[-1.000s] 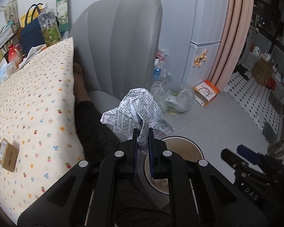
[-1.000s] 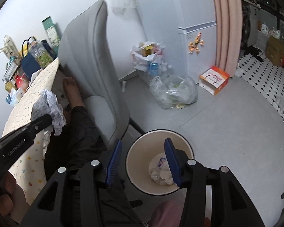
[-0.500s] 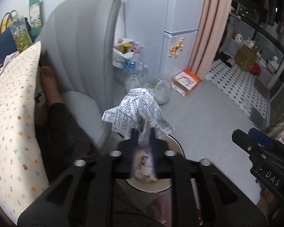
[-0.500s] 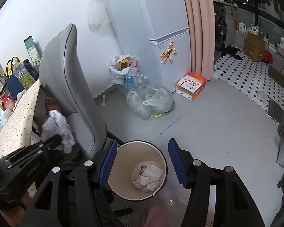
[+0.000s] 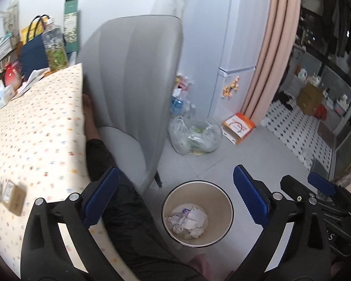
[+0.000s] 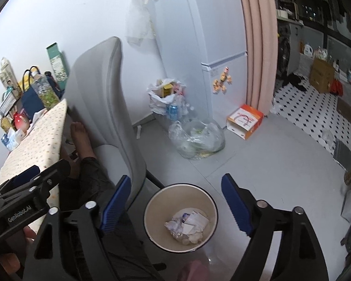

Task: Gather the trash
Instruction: 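Open the right gripper then the left gripper to drop both into the bin, then move both tools back over the table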

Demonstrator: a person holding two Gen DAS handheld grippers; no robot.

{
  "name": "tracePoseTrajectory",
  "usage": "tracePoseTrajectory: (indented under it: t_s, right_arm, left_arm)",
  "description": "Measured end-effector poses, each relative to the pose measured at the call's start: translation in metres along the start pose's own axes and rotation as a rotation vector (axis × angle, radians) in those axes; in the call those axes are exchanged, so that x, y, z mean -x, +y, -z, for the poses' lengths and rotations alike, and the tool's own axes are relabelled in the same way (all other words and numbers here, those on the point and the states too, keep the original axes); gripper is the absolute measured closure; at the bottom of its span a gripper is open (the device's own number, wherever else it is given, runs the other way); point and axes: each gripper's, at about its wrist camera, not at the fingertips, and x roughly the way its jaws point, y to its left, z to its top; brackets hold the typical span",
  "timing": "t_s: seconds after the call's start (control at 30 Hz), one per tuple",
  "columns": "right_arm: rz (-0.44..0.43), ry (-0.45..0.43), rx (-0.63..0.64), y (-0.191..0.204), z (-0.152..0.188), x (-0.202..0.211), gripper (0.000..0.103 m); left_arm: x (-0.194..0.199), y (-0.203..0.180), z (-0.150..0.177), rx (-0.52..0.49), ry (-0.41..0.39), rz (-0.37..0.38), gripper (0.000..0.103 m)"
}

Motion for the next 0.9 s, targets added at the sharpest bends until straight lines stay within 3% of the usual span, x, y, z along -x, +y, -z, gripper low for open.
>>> tracePoseTrajectory:
  t_s: [0.13, 0.47, 0.9]
  right_arm:
    - [-0.021, -0.028, 0.027, 0.022, -0.001, 0.015, 0.015]
    - [-0.084, -0.044, 0.141, 0.092, 0.003, 0.037, 0.014]
    - [-0.187, -0.032, 0.279, 0.183, 0.025, 0.054, 0.013]
  left_arm:
    - [0.022, 0.026, 0.002, 0.043, -0.033, -0.020, 0.006]
    - [0.071, 0.103, 0.010, 0.163, -0.111, -0.118, 0.006]
    - [0.118, 0.191, 0.045, 0.305, -0.150, -0.228, 0.006]
